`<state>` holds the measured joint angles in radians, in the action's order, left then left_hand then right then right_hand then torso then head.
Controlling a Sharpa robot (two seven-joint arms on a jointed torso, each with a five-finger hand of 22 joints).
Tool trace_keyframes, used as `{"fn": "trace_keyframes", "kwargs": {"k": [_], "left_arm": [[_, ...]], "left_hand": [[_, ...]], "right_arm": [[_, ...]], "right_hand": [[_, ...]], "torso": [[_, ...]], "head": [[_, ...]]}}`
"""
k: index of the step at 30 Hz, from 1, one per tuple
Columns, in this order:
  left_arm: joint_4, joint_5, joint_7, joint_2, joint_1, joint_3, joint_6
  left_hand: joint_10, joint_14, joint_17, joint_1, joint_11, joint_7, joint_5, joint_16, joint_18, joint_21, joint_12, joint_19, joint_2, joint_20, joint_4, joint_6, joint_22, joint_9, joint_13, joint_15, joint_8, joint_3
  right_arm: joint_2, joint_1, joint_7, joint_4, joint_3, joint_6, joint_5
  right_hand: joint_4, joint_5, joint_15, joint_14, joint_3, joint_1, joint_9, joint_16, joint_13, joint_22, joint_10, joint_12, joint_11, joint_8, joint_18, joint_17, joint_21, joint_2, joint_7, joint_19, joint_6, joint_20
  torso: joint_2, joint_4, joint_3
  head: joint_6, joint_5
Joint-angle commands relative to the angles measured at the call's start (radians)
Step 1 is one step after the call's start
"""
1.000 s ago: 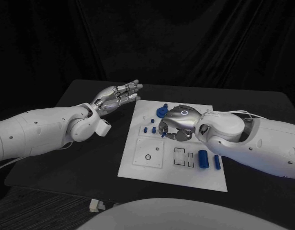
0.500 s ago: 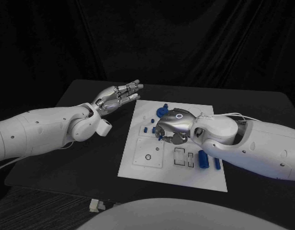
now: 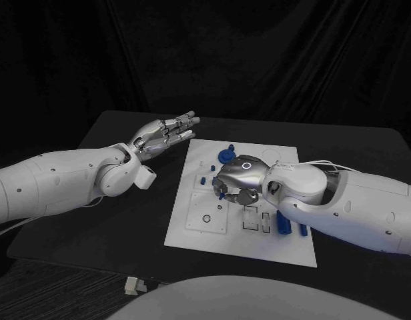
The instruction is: Assemble the parts on the task board
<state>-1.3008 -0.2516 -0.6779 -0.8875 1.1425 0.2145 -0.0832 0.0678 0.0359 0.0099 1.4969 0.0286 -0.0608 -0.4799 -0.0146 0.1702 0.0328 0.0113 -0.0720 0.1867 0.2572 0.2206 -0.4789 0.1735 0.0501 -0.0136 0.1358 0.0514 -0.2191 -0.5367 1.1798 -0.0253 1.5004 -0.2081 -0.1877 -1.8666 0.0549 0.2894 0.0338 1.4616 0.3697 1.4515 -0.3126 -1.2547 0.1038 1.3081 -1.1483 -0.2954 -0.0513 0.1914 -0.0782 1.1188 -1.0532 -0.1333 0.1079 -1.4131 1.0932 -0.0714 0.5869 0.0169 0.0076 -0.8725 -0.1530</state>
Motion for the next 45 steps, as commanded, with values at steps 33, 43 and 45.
{"fn": "trace_keyframes", "kwargs": {"k": [33, 43, 45], "left_arm": [[0.008, 0.007, -0.146, 0.008, -0.014, -0.001, 0.0], [0.011, 0.007, -0.147, 0.009, -0.018, -0.001, 0.001], [0.011, 0.007, -0.146, 0.009, -0.019, -0.001, 0.003]], "left_hand": [[-0.003, -0.005, -0.001, 0.003, 0.007, -0.008, -0.004, 0.004, 0.007, 0.002, 0.001, -0.004, 0.006, 0.011, 0.001, -0.005, 0.017, 0.0, 0.001, 0.002, 0.004, 0.003], [-0.006, -0.007, -0.001, 0.003, 0.008, -0.011, -0.005, 0.004, 0.008, 0.003, 0.001, -0.005, 0.006, 0.014, 0.001, -0.009, 0.017, 0.0, 0.001, 0.0, 0.005, 0.003], [-0.006, -0.007, -0.001, 0.003, 0.008, -0.011, -0.005, 0.004, 0.008, 0.003, 0.001, -0.005, 0.006, 0.014, 0.001, -0.009, 0.017, 0.0, 0.001, 0.0, 0.005, 0.003]], "right_arm": [[0.019, -0.028, 0.04, -0.007, 0.001, 0.055, -0.012], [0.018, -0.03, 0.04, -0.008, 0.001, 0.058, -0.012], [0.018, -0.031, 0.04, -0.008, 0.001, 0.059, -0.012]], "right_hand": [[-0.005, 0.004, -0.007, -0.001, 0.007, -0.007, -0.001, -0.002, -0.002, 0.134, -0.006, 0.009, 0.001, 0.003, -0.018, -0.004, 0.008, 0.003, 0.003, 0.005, -0.002, -0.005], [-0.006, 0.005, -0.007, -0.001, 0.007, -0.006, -0.001, -0.002, -0.002, 0.134, -0.006, 0.01, 0.001, 0.002, -0.019, -0.004, 0.01, 0.003, 0.003, 0.006, -0.003, -0.005], [-0.007, 0.006, -0.007, -0.002, 0.008, -0.005, -0.001, -0.001, -0.002, 0.133, -0.007, 0.011, 0.001, 0.001, -0.019, -0.005, 0.011, 0.003, 0.003, 0.007, -0.004, -0.006]], "torso": [[0.0, 0.0001, 0.0001], [0.0, 0.0006, 0.0003], [0.0, 0.0006, 0.0002]], "head": [[0.0, 0.003], [0.0, 0.004], [0.0, 0.005]]}}
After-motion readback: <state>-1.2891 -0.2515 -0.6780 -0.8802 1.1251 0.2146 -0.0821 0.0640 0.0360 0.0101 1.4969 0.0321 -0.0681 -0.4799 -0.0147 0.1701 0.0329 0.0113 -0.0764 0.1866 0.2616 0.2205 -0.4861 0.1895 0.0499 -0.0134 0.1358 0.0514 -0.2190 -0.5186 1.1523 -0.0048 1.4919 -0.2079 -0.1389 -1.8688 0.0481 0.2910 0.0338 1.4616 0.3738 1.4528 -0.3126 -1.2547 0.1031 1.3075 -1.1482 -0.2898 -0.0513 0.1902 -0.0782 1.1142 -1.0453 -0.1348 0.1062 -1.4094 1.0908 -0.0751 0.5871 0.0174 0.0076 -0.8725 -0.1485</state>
